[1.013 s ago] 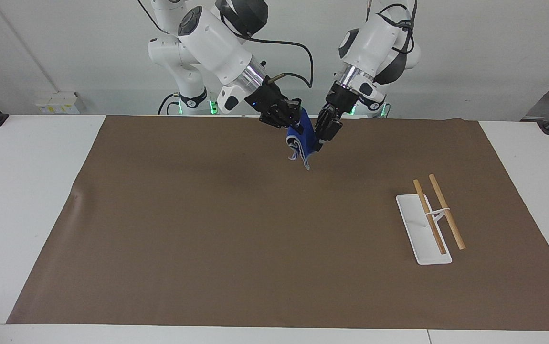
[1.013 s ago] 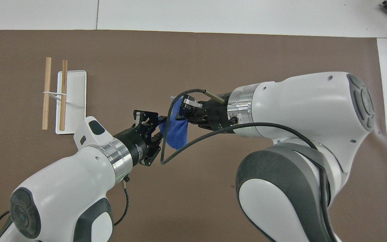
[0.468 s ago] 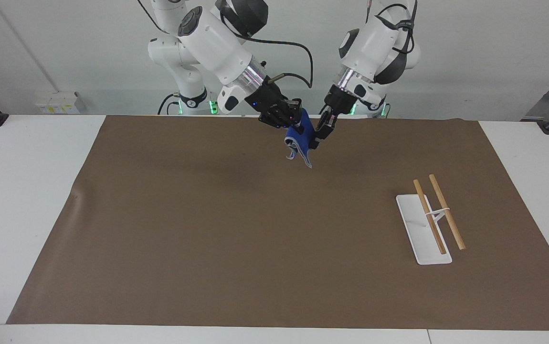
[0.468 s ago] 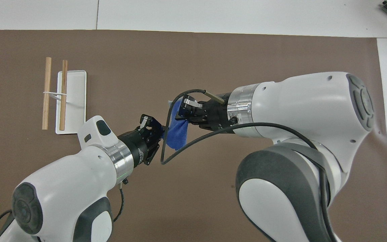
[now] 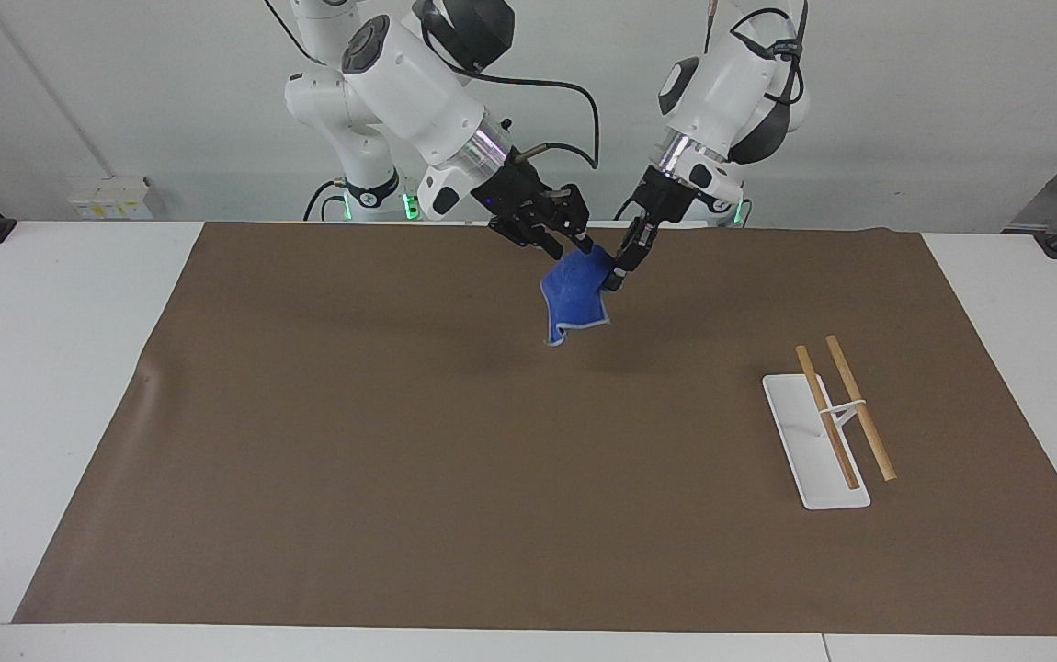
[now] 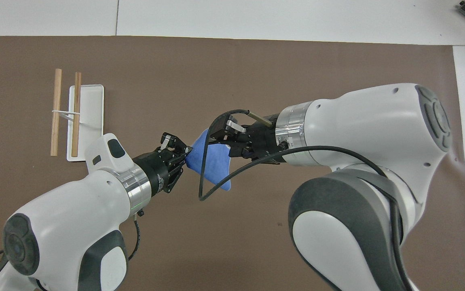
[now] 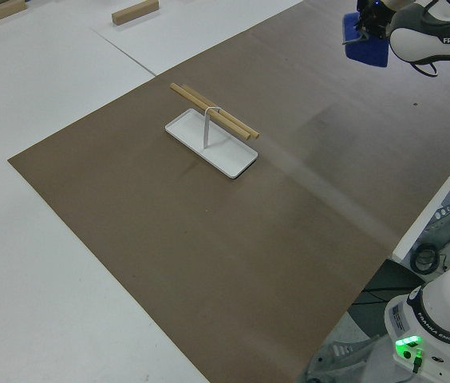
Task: Right arm passes towel to left arm to hang
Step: 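Open the right gripper to release the towel while the left gripper pulls away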
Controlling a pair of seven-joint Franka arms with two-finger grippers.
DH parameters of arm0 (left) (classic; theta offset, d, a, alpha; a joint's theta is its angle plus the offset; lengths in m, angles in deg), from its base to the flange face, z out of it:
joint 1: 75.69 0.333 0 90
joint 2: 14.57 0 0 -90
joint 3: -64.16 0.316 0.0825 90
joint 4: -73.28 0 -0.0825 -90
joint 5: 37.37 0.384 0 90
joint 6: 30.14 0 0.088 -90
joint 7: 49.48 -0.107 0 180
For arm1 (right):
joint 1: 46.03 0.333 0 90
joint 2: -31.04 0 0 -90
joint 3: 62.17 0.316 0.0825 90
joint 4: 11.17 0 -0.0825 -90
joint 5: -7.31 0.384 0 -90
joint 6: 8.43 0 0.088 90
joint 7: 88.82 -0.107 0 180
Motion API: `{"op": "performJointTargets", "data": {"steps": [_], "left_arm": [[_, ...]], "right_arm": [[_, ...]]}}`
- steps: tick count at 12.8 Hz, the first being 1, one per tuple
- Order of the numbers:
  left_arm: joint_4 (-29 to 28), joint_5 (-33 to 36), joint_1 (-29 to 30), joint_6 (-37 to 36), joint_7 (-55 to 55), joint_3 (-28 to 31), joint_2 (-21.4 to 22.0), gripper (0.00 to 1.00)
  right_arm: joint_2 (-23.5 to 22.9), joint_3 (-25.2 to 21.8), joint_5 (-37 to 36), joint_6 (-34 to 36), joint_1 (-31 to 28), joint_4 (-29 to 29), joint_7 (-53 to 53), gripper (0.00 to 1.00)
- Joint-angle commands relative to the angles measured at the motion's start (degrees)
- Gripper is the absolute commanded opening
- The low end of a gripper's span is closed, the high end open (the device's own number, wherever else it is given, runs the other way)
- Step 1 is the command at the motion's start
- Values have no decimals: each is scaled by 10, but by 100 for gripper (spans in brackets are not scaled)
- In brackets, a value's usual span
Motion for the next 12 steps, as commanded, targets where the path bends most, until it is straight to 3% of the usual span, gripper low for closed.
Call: {"op": "performJointTargets", "data": {"steps": [1,2,6,9,12], "left_arm": [[3,-15,34,-11,-60,0,-4,0],[0,-15,51,-18,-89,0,-4,0],[2,-15,169,-65,-206,1,-3,0],[2,-15,259,-70,-290,1,-5,0],[18,-15,339,-69,-402,1,-22,0]], "right_arm": [[22,1,-30,49,-33,-9,-2,91],[27,1,-61,59,-40,-9,-2,99],[35,0,-131,72,-71,-8,7,100],[40,-1,-255,82,-84,-1,27,100],[43,-6,-272,114,-100,12,31,100]]}}
